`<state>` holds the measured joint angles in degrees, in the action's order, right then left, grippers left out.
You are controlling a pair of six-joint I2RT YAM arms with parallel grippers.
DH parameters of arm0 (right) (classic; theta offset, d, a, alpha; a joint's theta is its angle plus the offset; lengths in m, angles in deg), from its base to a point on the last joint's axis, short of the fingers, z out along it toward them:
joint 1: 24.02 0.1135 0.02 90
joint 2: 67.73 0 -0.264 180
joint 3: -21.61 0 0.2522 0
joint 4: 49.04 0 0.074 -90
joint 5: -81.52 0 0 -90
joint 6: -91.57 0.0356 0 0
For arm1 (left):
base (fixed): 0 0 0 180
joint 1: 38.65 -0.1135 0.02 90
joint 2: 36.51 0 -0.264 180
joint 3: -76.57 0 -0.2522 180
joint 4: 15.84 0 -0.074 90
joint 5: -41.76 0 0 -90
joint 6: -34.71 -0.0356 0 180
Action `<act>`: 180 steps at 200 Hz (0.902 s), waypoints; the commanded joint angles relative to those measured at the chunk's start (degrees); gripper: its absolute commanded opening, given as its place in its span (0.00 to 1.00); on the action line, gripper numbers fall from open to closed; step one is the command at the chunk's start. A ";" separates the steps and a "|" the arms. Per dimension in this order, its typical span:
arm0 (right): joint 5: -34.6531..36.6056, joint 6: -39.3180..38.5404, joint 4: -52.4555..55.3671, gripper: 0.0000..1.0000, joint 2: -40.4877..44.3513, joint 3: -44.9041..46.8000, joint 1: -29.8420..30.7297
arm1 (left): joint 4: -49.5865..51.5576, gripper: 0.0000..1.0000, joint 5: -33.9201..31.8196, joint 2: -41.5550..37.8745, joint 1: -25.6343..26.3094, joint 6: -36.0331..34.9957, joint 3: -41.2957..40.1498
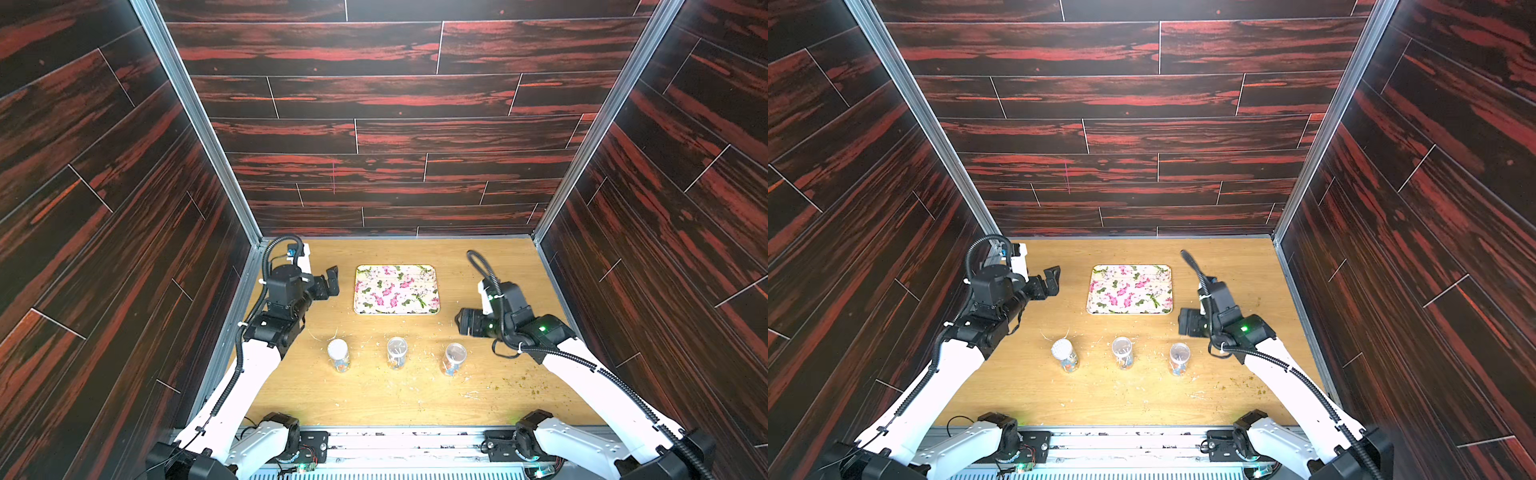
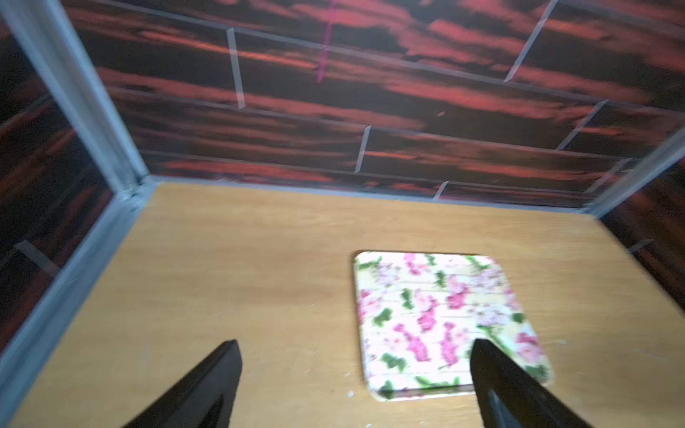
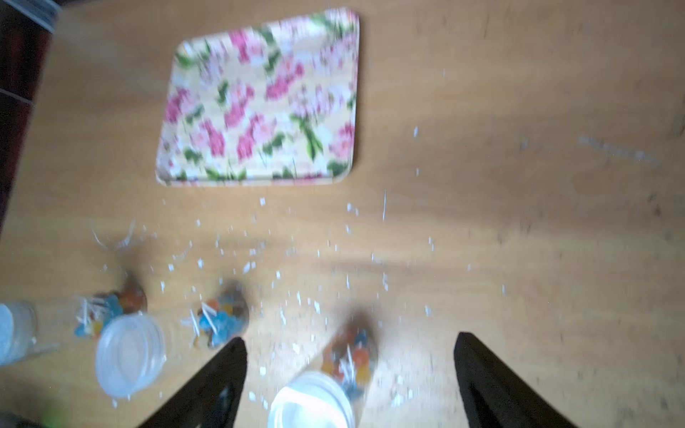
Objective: Pour the candies out of the jar
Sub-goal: Pick up the jar from the center of the board.
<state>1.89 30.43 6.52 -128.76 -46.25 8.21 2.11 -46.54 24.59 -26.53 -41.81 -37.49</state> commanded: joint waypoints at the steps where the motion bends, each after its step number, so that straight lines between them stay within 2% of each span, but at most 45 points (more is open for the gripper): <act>1: 1.93 5.92 9.03 0.90 -0.34 -2.01 3.80 | -2.62 1.00 9.40 0.95 1.62 1.47 0.39; 23: 2.68 8.51 10.52 0.89 -1.71 -2.08 7.41 | -2.49 1.00 8.64 -0.02 5.56 1.17 -1.55; 53: 3.32 9.63 12.44 0.89 -5.18 -4.10 10.54 | -1.42 1.00 11.43 -2.07 10.17 0.22 -2.99; 87: 3.72 10.80 12.33 0.88 -6.14 -3.64 11.19 | 1.64 1.00 15.68 -3.80 13.96 -1.36 -3.64; 135: 3.10 10.78 12.48 0.84 -8.75 -4.52 12.49 | -2.44 1.00 16.28 -6.80 15.65 0.81 -8.24; 180: 2.19 11.37 12.60 0.79 -10.35 -4.34 12.68 | -3.28 1.00 16.33 -6.71 16.06 2.25 -8.94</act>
<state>4.38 40.22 17.47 -137.57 -49.62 20.36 1.21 -30.78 18.58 -10.75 -41.09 -45.64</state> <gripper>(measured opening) 0.790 0.997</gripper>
